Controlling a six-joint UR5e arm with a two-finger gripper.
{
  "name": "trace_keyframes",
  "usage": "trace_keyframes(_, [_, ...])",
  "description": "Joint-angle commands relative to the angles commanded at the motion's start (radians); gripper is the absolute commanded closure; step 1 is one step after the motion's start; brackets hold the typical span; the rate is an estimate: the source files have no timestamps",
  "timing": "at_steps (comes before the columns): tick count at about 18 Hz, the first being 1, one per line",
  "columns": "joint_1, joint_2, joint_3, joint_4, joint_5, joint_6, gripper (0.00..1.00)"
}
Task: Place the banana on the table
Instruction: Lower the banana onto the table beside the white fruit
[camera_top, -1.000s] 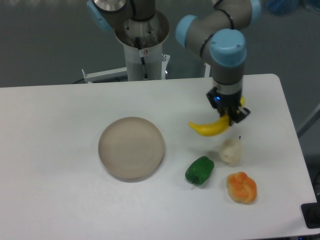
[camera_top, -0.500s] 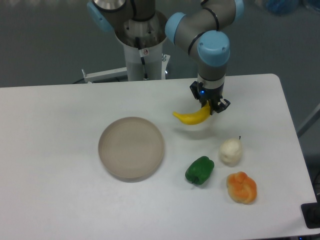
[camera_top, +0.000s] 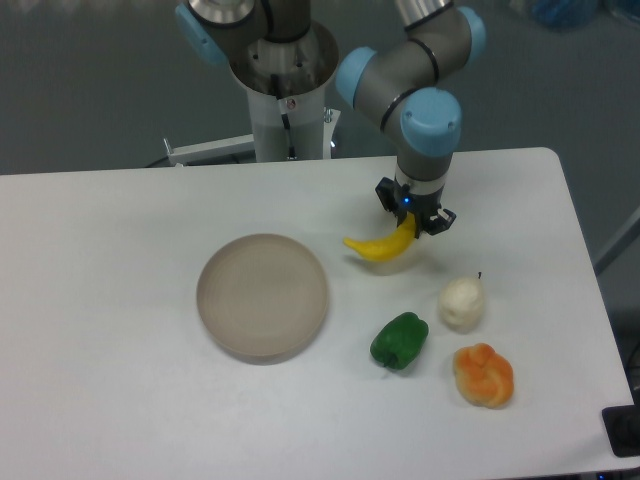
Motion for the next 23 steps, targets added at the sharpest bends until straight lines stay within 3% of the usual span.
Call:
trace_keyframes(8, [-0.002,-0.025,0.026,0.003,0.008,0.021,0.7])
trace_keyframes(11, [0.0,-0.025,0.026,0.003,0.009,0.098,0.7])
trace_keyframes(23, [0.0,-0.038,0.032,0.003,0.009,0.104,0.7])
